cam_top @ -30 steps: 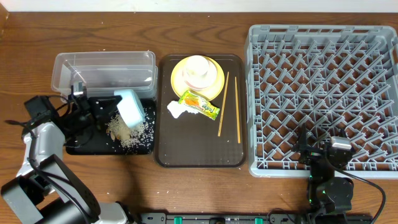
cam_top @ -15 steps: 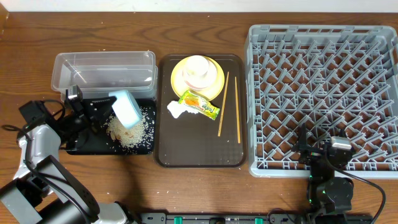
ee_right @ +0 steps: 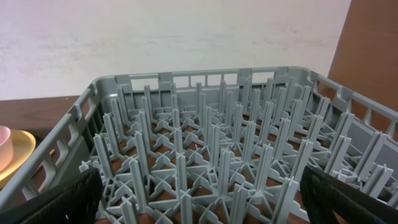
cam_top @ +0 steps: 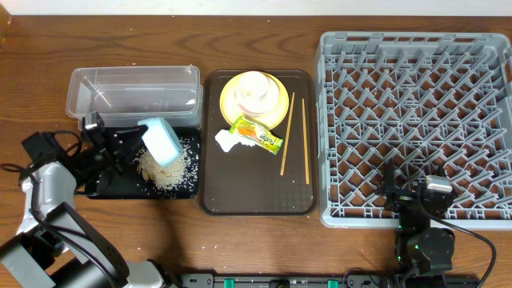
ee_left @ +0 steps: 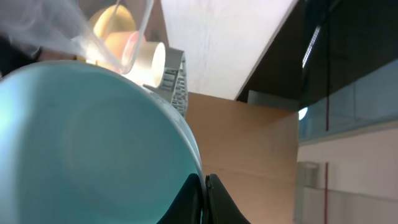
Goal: Sort waste into correct bins and load items into the dishwasher rack
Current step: 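Tilt the bowl with the left gripper to pour rice onto black tray, then carry the empty bowl back and set it on the brown tray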
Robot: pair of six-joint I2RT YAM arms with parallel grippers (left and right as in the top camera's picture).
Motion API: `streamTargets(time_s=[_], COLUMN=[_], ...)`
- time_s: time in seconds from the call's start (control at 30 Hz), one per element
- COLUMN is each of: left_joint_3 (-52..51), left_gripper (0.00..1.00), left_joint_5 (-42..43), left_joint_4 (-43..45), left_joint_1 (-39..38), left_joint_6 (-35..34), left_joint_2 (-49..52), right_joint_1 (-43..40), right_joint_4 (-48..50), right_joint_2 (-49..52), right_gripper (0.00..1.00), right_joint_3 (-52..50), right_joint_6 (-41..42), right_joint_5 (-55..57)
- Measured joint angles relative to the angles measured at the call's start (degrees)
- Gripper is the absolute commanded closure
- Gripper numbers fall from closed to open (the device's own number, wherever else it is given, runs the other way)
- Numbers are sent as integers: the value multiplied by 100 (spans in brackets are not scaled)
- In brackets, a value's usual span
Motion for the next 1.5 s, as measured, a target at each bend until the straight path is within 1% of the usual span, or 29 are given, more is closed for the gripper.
streamTargets(time_s=[0.1,0.27,0.33,0.4,0.47,0.57,0.73,0.87,1.03,1.2,1.33,1.5], left_joint_3=[4,4,4,15,22,24,24,24,24,26,26,26], left_gripper=[93,93,93,93,93,93,93,94,93,93,93,93], left_joint_5=[-2,-2,-7,-42,-162,-409,-870,-1598,-2953,-4336,-5239,-6019], left_joint_4=[-164,-284,-568,-1032,-1591,-2041,-2090,-2105,-1967,-1495,-999,-765], left_joint_1=[103,157,114,-4,-243,-671,-1300,-2039,-3200,-4280,-5082,-5899], left_joint_6=[-15,160,315,599,944,1432,1818,1912,1718,1152,592,127], left_joint_2=[-42,-79,-87,-101,-133,-205,-560,-1054,-1631,-1919,-1941,-1915], right_joint_1=[0,0,0,0,0,0,0,0,0,0,0,0], right_joint_4=[0,0,0,0,0,0,0,0,0,0,0,0], right_joint_2=[0,0,0,2,2,2,2,2,2,2,2,2], right_gripper=[1,1,1,1,1,1,1,1,1,1,1,1], right_joint_3=[0,0,0,0,0,0,0,0,0,0,0,0], right_joint_6=[0,-2,0,0,0,-2,0,0,0,0,0,0], right_joint_5=[0,0,0,0,0,0,0,0,0,0,0,0])
